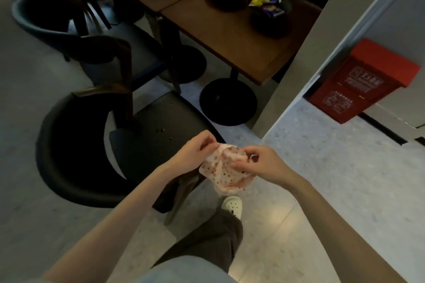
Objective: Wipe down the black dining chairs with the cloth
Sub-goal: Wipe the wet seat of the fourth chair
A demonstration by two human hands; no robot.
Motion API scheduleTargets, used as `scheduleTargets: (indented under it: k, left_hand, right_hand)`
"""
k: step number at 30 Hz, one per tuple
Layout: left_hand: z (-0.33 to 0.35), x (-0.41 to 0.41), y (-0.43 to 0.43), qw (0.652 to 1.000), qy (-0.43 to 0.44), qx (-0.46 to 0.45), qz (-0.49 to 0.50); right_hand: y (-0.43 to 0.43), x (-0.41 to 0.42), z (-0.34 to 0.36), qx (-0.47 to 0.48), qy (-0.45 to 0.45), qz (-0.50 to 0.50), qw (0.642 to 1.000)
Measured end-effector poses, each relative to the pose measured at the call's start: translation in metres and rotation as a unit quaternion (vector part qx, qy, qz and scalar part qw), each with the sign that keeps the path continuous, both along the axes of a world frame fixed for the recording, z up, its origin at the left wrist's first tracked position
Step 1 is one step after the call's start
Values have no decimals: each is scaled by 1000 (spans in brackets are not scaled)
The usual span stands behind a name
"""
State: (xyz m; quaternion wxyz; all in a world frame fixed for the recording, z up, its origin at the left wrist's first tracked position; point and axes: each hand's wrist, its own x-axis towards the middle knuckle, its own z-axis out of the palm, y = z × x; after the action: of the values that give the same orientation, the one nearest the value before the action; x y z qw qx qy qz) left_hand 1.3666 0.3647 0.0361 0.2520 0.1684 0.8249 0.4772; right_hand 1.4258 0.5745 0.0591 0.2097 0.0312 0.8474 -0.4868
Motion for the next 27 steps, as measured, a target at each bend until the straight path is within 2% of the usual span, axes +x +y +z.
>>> scheduleTargets:
  k: [4,9,13,17,21,24,27]
  left_hand:
    - [-21,-26,47,998,-55,16,34]
    - [-26,-65,77,998,-13,60,-32]
    - [-26,-87,83,999,-4,22,47]
    - [-37,-88,69,988,30,-44,144]
    - [-47,-73,60,951,17,-81,298]
    - [-55,-62,65,901,26,-107,419]
    - [-64,-53,72,851,31,-149,503]
  right_hand:
    - [44,-39,-21,95,63,-12,993]
    - [92,-91,-17,109,63,11,992]
    - [114,-142,-26,152,65,59,985]
    - [105,-193,-27,159,80,188,966]
    - [76,-233,-33,148,56,286,945]
    - [55,-256,-40,123,59,357,924]
    - [42,-277,-52,134,81,437,886]
